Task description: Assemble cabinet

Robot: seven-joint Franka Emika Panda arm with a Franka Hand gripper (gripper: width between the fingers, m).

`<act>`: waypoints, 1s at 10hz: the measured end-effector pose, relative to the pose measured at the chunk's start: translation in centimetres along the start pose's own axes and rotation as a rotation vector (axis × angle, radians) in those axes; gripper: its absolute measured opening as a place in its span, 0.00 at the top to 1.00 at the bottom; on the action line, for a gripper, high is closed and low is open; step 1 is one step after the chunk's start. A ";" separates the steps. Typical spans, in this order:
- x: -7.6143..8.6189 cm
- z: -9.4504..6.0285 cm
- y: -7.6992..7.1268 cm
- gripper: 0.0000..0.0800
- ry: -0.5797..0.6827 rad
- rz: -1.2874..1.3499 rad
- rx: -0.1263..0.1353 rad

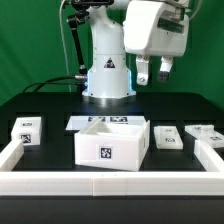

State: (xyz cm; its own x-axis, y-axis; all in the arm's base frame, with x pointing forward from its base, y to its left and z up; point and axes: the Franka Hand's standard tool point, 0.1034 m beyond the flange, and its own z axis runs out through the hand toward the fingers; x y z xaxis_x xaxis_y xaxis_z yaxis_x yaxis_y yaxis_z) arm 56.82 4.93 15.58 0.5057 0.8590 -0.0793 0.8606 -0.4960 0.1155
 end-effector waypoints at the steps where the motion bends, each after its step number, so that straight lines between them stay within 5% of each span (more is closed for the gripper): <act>1: 0.0 0.0 0.0 0.00 -0.008 -0.002 -0.009; 6: -0.2 0.3 -0.1 0.00 0.000 -0.026 -0.009; 10: -3.3 4.1 -3.6 0.00 0.055 -0.137 0.002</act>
Offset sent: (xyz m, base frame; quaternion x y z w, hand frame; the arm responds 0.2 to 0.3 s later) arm 0.0000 0.0000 0.0000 0.0000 0.0000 0.0000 1.0000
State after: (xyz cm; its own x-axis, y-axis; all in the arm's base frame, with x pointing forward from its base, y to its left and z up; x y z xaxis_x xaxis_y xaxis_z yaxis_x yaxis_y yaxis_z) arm 52.26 3.35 11.35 0.3799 0.9242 -0.0396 0.9213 -0.3741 0.1058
